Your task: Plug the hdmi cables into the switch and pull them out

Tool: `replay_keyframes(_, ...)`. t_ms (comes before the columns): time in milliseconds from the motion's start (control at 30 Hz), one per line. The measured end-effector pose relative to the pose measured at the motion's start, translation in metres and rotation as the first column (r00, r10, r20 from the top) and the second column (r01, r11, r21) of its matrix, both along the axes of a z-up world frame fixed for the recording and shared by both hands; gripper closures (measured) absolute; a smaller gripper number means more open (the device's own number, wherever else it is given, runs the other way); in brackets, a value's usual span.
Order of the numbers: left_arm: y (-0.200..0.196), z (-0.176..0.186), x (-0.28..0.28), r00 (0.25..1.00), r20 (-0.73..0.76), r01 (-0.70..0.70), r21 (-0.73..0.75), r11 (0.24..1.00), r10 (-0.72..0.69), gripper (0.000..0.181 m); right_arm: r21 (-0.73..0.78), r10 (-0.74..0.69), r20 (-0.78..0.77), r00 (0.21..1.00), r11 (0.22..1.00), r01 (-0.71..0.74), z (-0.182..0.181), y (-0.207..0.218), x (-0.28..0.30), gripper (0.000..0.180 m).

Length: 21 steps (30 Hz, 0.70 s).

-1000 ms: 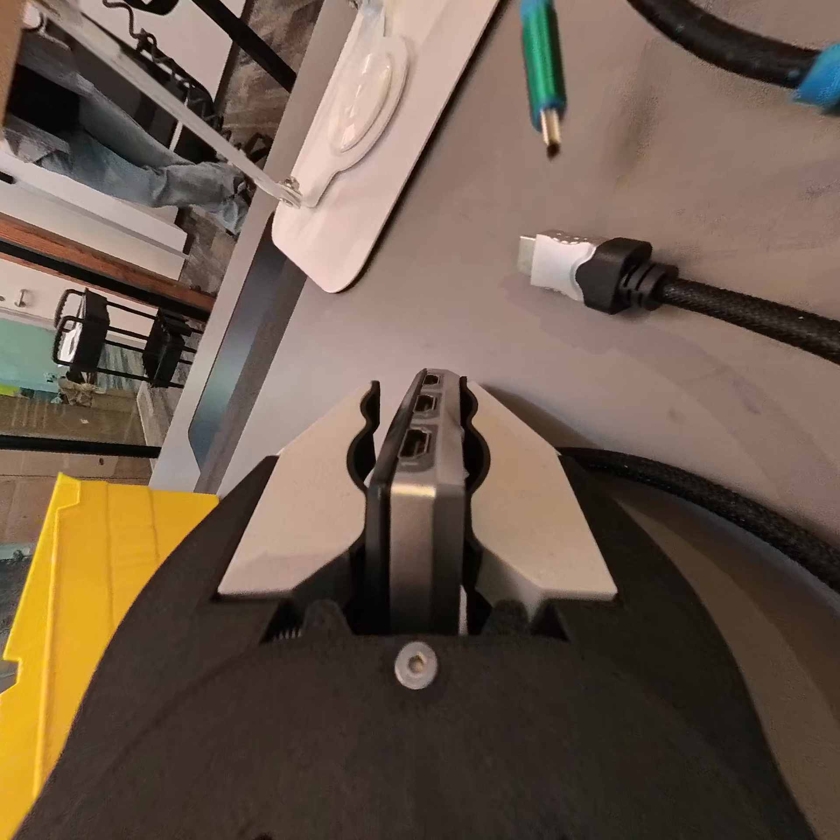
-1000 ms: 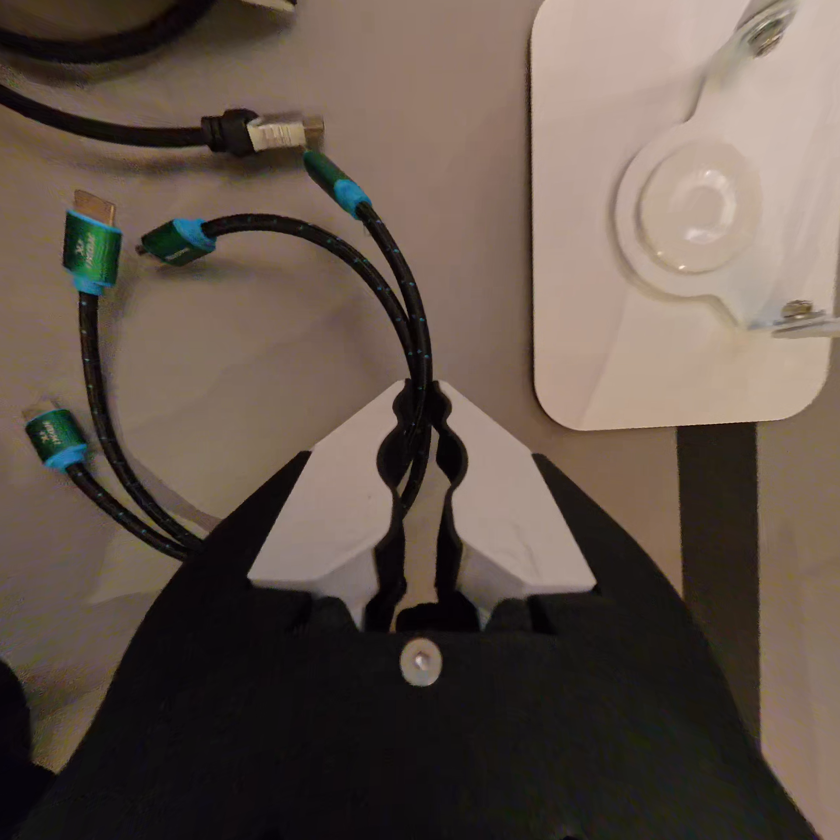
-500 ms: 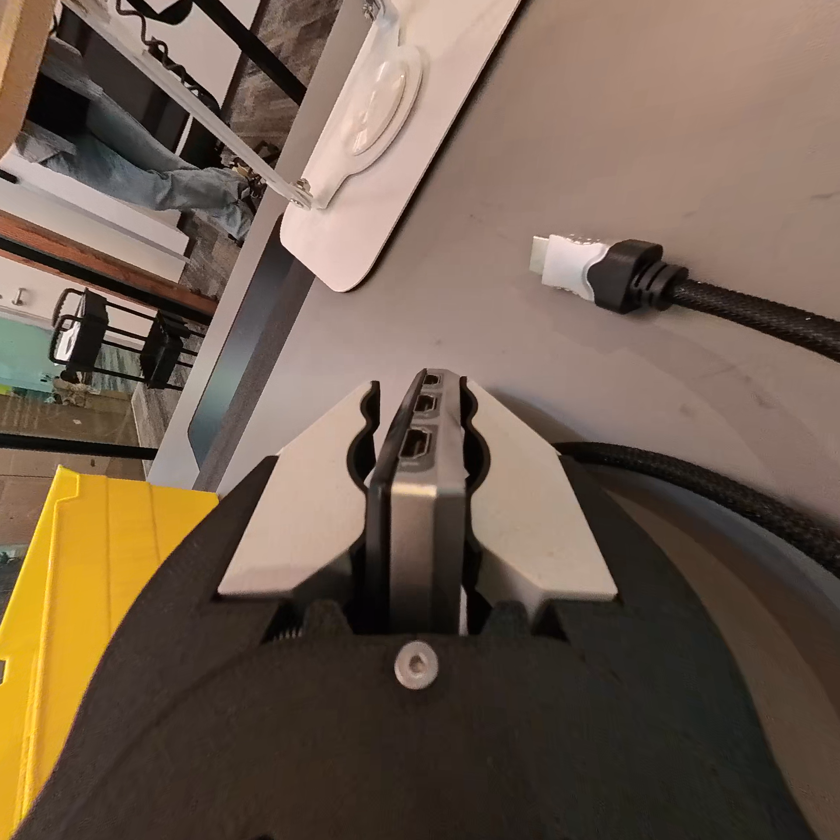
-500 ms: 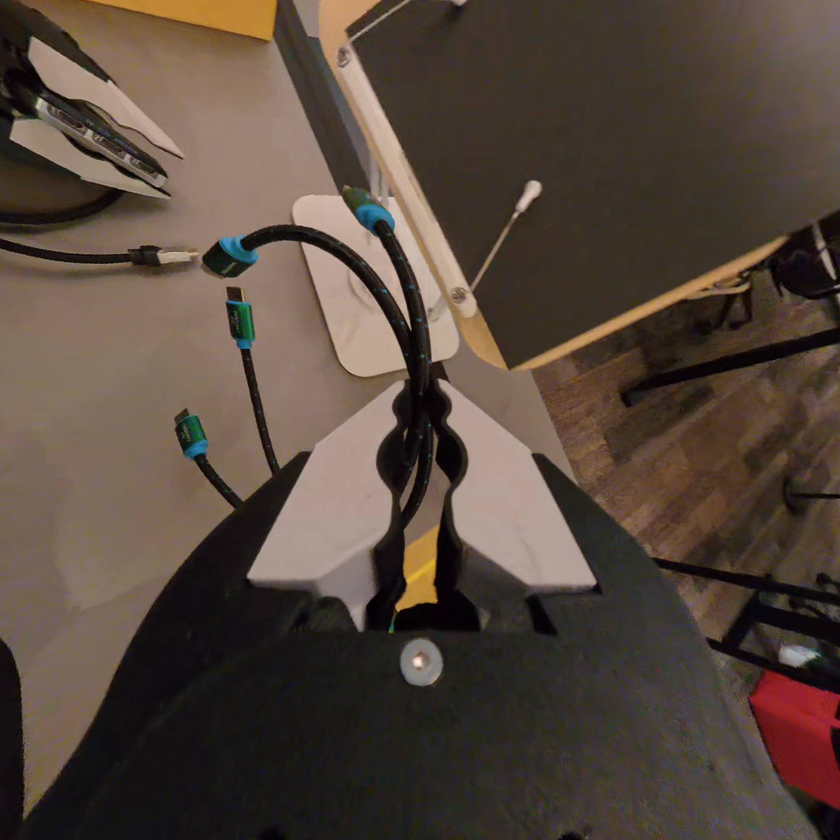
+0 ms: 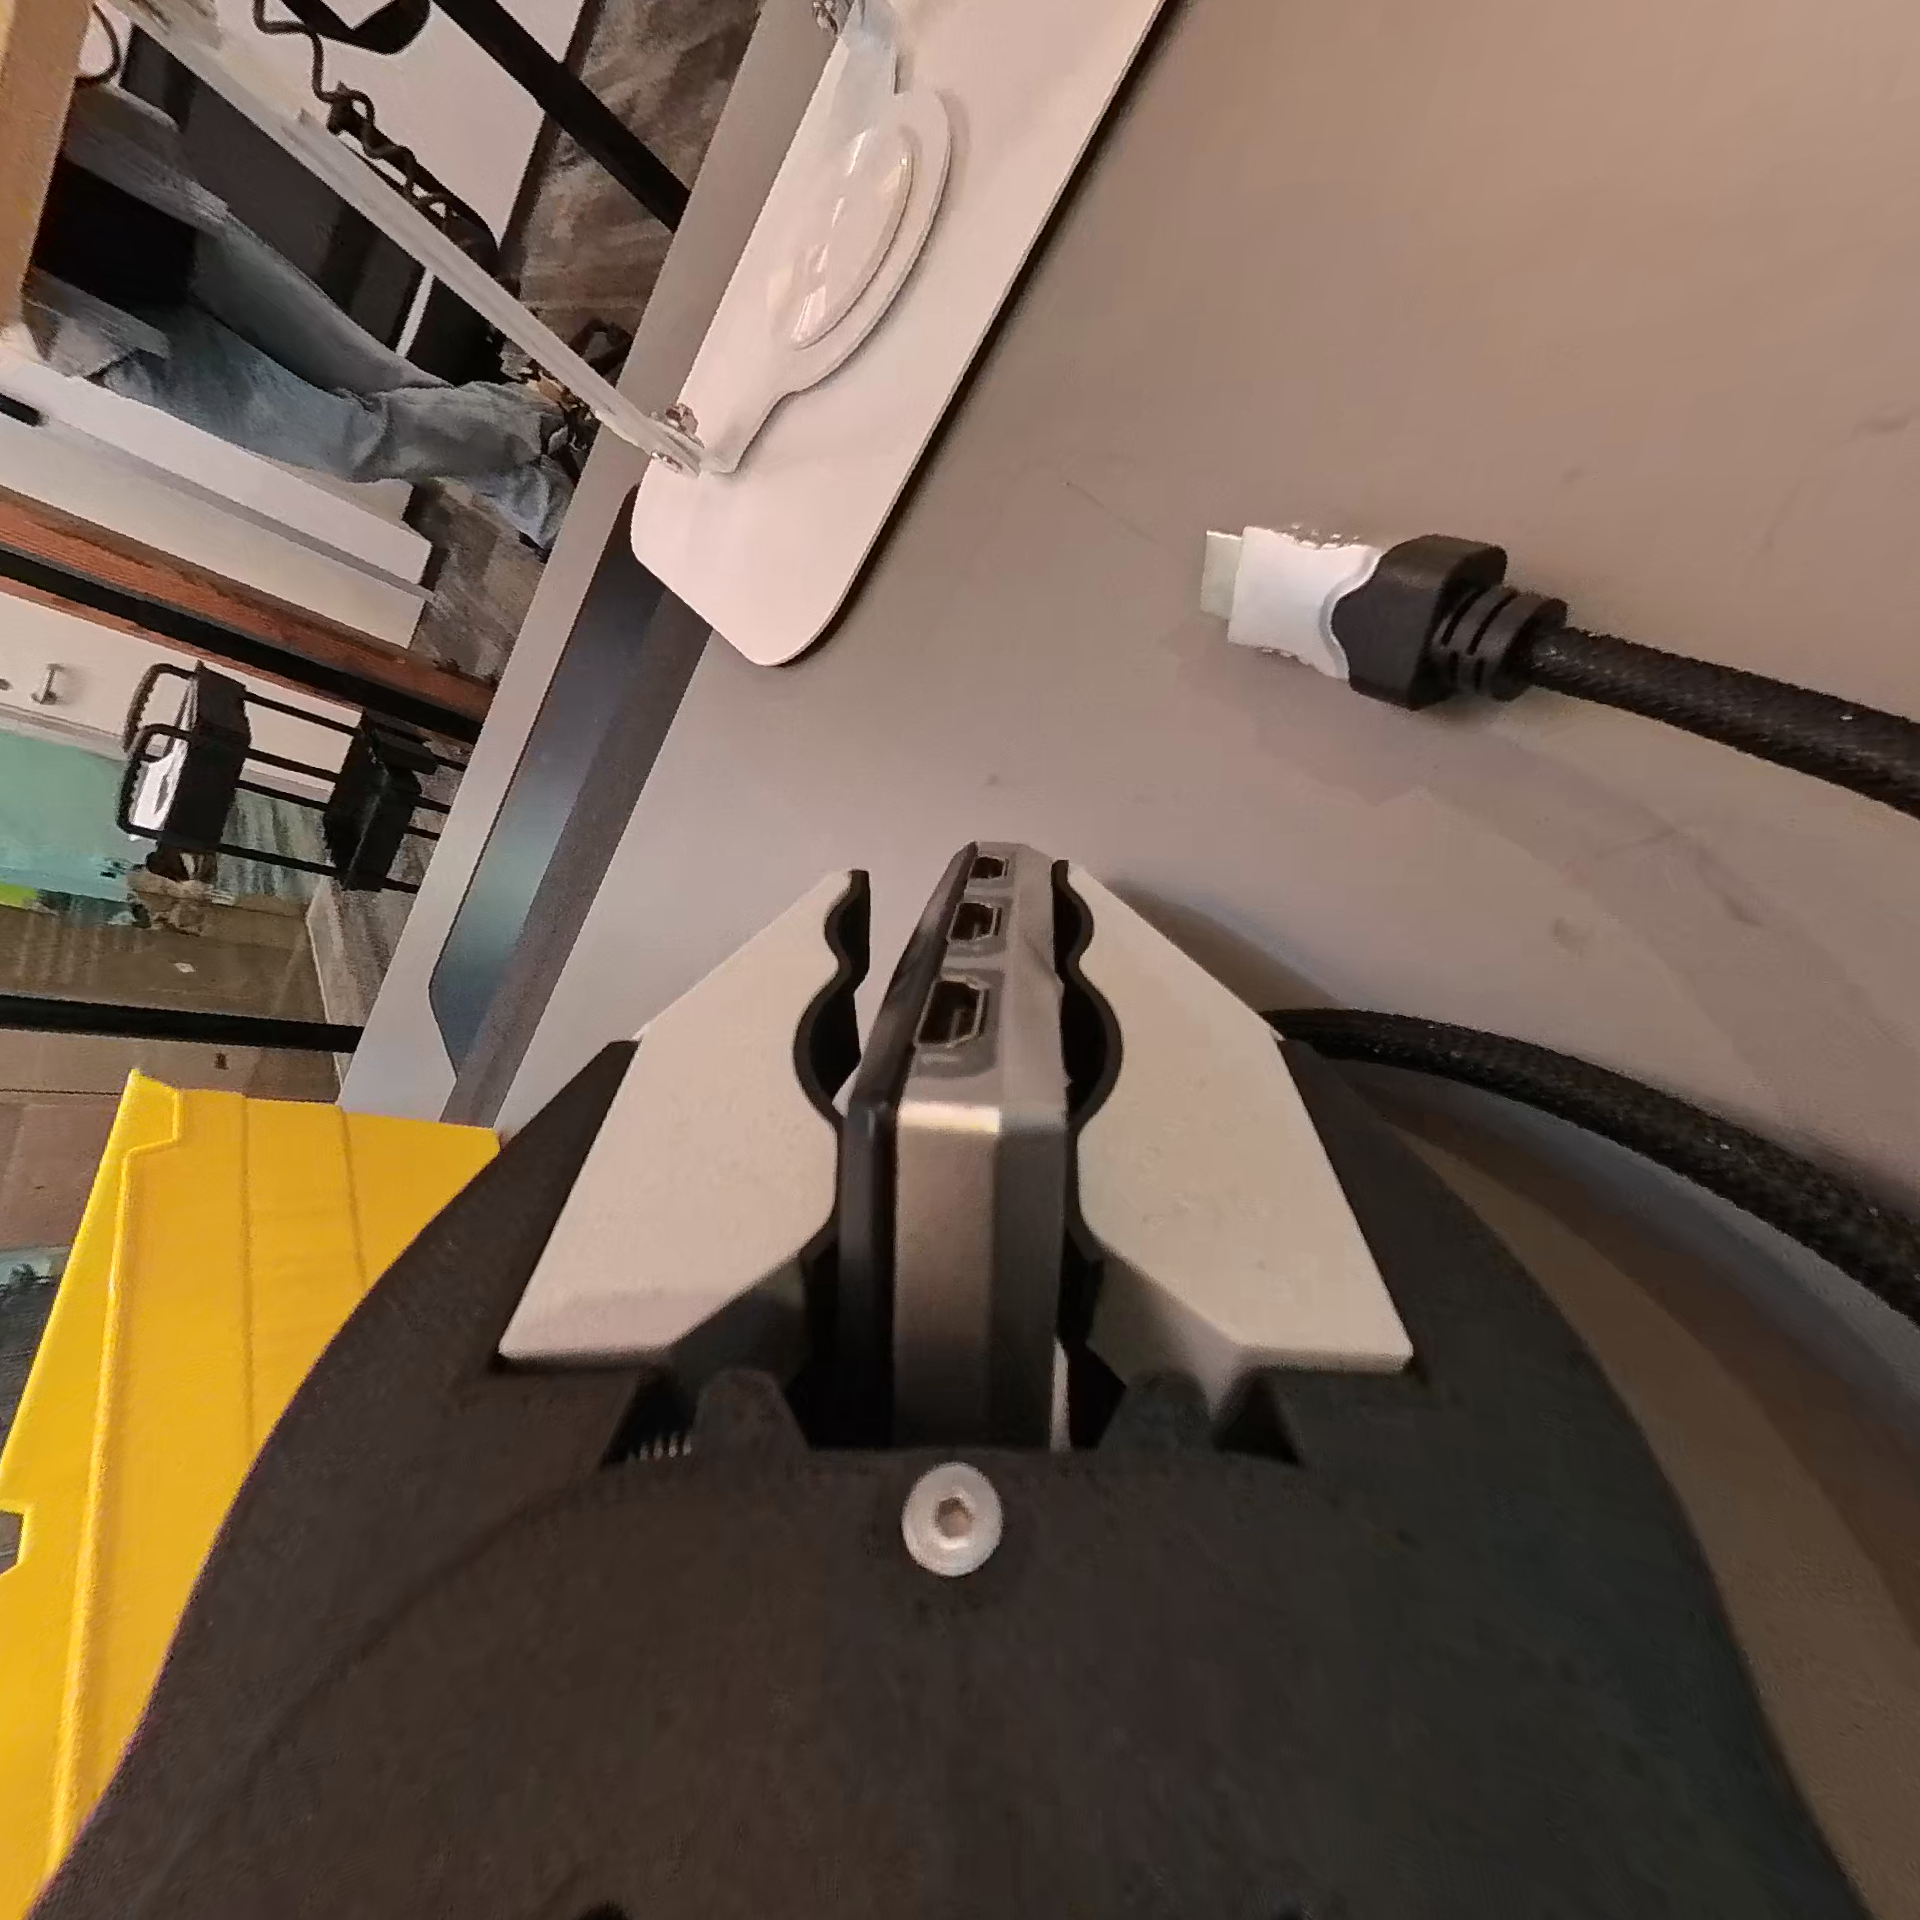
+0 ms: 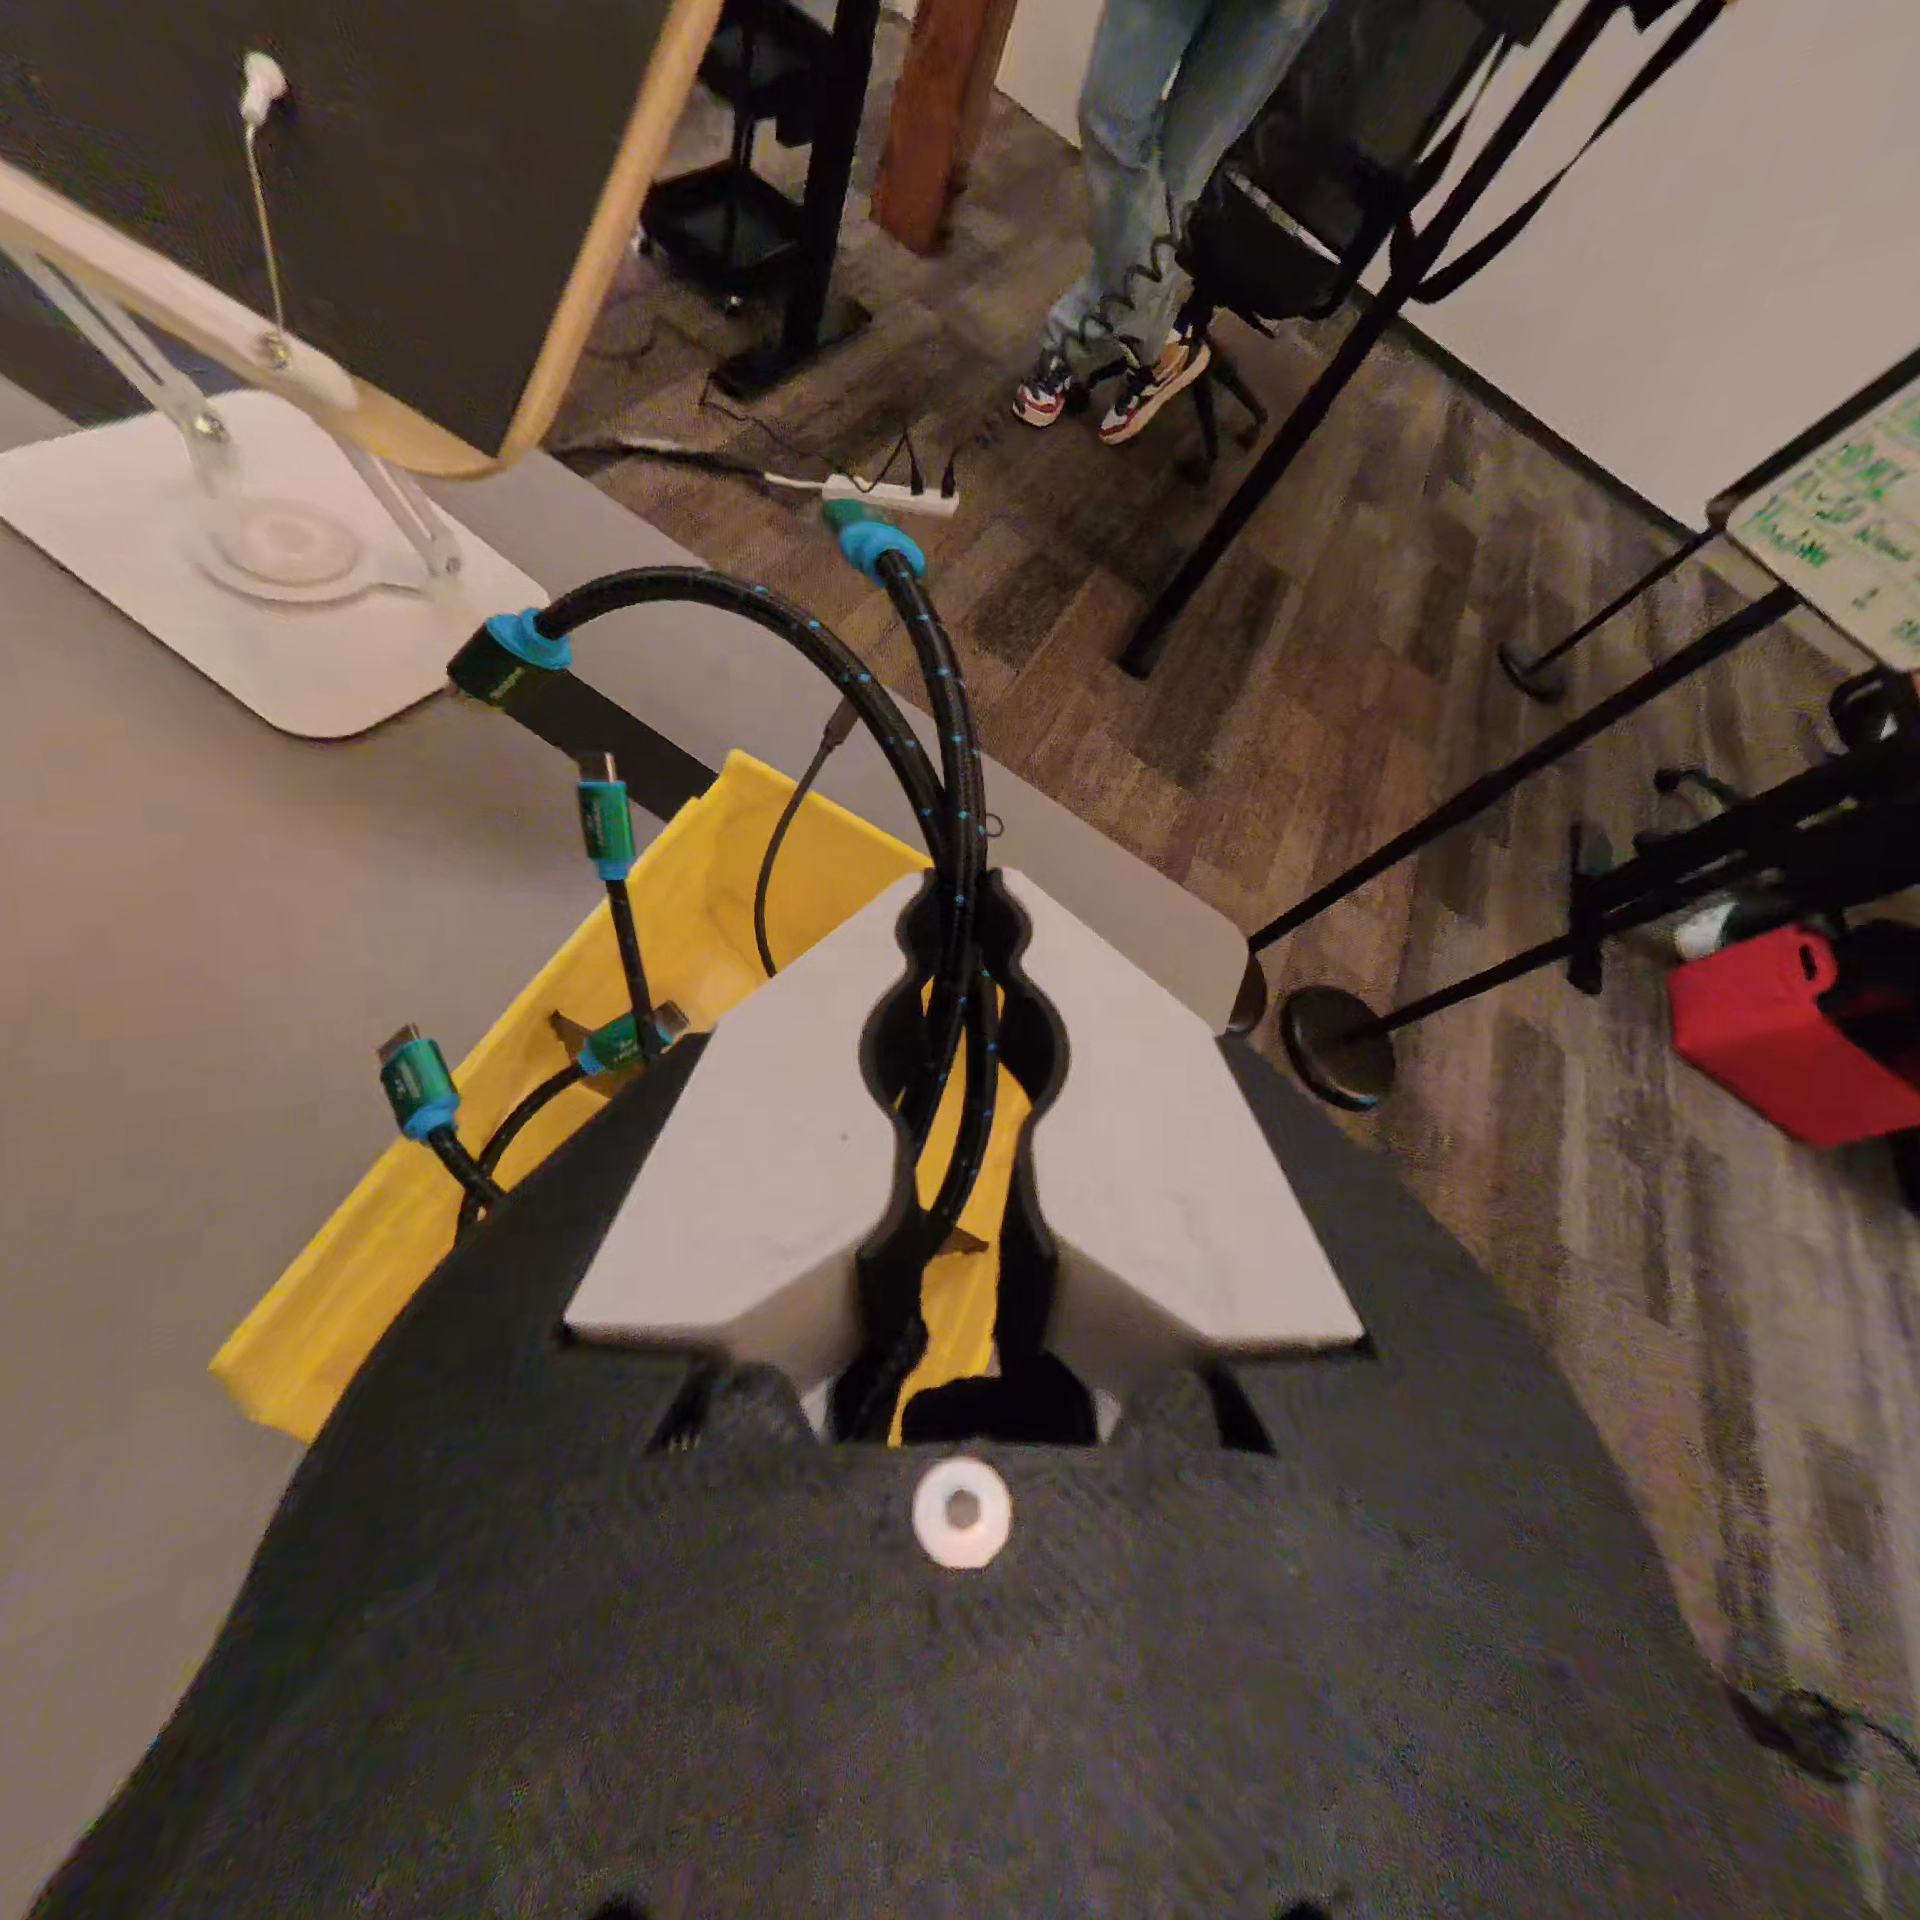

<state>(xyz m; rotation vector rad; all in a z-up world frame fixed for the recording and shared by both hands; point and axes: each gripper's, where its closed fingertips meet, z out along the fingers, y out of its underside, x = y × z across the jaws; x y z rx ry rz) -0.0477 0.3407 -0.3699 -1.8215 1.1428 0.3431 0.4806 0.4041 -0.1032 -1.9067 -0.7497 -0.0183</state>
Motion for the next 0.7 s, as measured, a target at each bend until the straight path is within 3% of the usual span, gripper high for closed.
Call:
replay_keyframes(167,0.0,-0.002,0.0,1.0,-0.009,0.0,-0.001,1.0,0.0,0.147,-0.027,-0.056,-0.213,0.976,0.998,0.051,-0.048,-0.009,0.038,0.174)
replay_keyframes(300,0.001,-0.002,0.0,1.0,-0.017,-0.001,0.0,1.0,0.001,0.147,-0.054,-0.1,-0.27,0.958,0.995,0.089,-0.083,-0.02,0.052,0.174)
replay_keyframes(700,0.0,-0.004,0.001,1.0,-0.029,0.003,-0.004,1.0,-0.003,0.147,-0.09,-0.147,-0.05,0.988,0.986,0.142,-0.161,-0.04,0.053,0.175)
